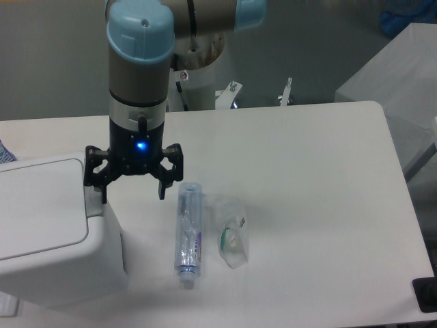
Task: Open the trash can
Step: 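Lower the gripper onto the trash can lid's edge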
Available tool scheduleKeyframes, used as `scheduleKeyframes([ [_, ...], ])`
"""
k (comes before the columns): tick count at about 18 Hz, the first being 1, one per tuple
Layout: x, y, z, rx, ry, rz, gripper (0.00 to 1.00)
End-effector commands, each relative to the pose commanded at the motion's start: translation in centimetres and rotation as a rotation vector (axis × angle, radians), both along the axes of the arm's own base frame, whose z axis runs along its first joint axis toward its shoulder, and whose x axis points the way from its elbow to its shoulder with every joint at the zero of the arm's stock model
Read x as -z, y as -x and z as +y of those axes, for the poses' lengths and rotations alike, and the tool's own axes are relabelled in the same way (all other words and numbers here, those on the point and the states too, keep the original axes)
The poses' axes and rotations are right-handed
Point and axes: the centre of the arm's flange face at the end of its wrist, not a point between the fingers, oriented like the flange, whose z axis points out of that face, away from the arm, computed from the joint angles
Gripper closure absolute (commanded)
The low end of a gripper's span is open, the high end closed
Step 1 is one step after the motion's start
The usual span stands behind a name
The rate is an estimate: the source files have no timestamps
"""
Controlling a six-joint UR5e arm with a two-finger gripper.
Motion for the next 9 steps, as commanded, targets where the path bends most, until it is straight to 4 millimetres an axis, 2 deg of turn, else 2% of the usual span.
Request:
scheduleKeyframes([
  [1, 0.0, -0.5, 0.2, 0.009, 0.0, 0.0, 0.0],
  [7, 0.1, -0.7, 0.2, 0.011, 0.001, -0.001, 0.0],
  [9, -1.1, -0.6, 0.3, 0.013, -0.024, 0.001, 0.0],
])
